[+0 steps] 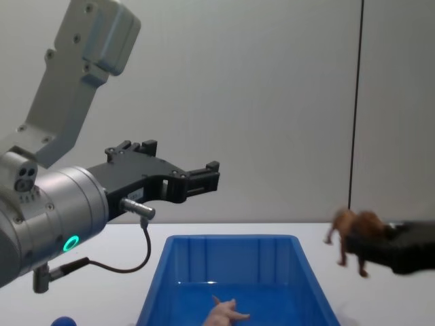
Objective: Pick up the two dolls from the table and place them into the box.
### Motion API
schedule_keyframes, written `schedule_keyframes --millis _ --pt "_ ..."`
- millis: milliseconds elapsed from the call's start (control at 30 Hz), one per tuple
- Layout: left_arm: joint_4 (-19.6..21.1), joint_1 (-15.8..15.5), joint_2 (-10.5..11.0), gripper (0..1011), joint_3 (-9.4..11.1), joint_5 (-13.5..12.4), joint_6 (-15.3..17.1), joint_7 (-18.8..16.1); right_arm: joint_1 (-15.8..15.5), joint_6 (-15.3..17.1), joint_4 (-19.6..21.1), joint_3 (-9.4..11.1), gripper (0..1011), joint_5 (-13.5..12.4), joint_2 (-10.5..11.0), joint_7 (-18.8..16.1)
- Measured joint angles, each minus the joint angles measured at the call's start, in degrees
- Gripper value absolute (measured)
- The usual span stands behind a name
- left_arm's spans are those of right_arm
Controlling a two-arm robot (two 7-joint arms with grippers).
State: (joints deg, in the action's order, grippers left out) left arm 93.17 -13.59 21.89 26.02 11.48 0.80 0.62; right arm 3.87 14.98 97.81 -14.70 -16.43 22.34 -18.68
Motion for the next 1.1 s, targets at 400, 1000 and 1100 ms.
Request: schedule_keyframes --millis 400,1000,1100 --pt "0.0 0.0 0.0 1003 0.0 0.0 0.0 0.0 5.9 2.7 -1.9 -2.4 438 1.6 -4.3 -7.3" --pt "0.0 0.0 0.0 1003 0.0 0.0 0.0 0.0 10.2 4.9 -6.9 -3.9 963 3.0 -7.0 -11.0" --pt "0.0 0.0 0.0 1003 0.0 0.0 0.0 0.0 9.8 4.5 -6.8 -3.4 1001 2.5 -6.3 -11.0"
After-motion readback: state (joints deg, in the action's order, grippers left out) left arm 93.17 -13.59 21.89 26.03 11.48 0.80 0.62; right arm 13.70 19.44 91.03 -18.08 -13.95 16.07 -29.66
